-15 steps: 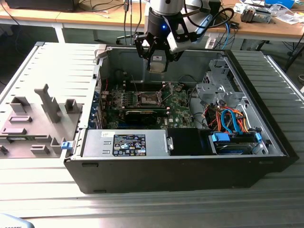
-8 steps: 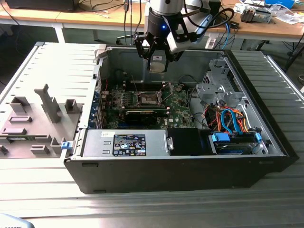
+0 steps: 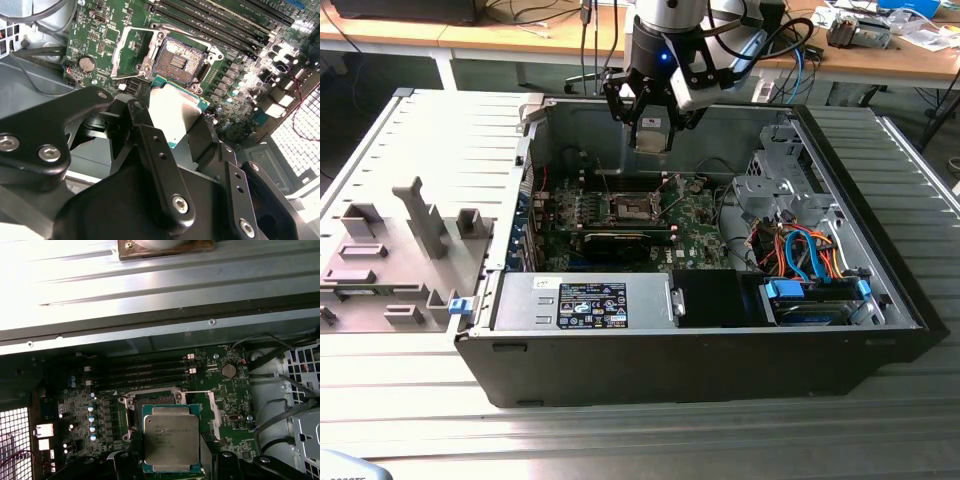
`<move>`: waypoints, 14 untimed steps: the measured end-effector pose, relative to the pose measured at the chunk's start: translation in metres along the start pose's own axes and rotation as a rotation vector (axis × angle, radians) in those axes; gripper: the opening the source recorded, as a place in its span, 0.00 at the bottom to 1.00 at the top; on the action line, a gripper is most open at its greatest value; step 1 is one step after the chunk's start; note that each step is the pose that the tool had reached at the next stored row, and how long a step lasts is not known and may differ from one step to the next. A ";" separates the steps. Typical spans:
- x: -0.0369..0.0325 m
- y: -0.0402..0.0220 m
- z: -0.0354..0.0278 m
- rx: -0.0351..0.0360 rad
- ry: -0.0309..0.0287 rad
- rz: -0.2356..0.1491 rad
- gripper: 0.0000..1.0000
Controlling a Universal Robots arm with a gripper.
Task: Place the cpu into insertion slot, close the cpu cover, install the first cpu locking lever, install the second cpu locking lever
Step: 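Place the cpu into insertion slot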
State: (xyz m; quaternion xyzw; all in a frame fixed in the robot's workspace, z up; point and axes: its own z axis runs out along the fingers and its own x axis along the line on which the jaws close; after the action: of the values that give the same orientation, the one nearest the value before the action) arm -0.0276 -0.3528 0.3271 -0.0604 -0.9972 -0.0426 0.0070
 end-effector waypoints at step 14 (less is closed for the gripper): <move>0.0000 0.0000 0.0001 -0.0002 -0.0013 0.016 0.54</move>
State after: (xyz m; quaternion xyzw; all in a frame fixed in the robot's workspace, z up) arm -0.0276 -0.3528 0.3270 -0.0683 -0.9967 -0.0426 0.0067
